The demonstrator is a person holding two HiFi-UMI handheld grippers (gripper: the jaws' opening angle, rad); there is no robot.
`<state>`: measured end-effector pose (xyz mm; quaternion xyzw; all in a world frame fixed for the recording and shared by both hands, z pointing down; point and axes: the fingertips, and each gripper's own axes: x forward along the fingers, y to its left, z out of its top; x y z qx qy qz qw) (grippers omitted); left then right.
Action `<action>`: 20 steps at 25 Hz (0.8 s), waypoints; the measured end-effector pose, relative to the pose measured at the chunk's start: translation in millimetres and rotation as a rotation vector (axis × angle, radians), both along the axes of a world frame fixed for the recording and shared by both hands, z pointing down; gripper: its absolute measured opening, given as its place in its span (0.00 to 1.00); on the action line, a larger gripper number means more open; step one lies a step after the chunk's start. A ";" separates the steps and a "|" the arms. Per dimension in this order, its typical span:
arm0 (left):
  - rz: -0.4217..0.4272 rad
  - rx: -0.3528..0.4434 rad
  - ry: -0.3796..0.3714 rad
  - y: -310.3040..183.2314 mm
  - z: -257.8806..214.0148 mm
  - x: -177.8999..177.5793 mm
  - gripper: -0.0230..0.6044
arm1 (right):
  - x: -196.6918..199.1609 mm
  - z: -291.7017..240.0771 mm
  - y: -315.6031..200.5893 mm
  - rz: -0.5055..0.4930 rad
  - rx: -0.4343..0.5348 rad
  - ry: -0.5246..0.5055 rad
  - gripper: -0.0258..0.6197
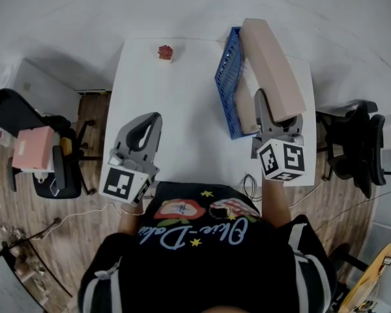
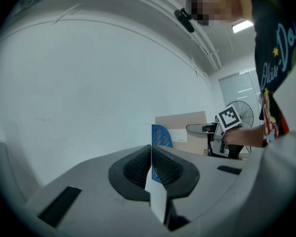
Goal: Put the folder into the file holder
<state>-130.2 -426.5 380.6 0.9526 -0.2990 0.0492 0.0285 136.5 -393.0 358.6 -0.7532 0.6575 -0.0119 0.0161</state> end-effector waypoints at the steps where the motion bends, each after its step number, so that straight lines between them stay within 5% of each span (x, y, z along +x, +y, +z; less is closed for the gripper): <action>1: -0.001 -0.002 -0.001 0.2 0.2 -0.3 0.04 | -0.1 0.9 -0.3 -0.001 -0.002 0.000 0.45; 20: -0.003 -0.004 0.005 5.5 -0.4 -4.0 0.04 | -5.7 22.5 0.1 -0.004 -0.057 0.010 0.45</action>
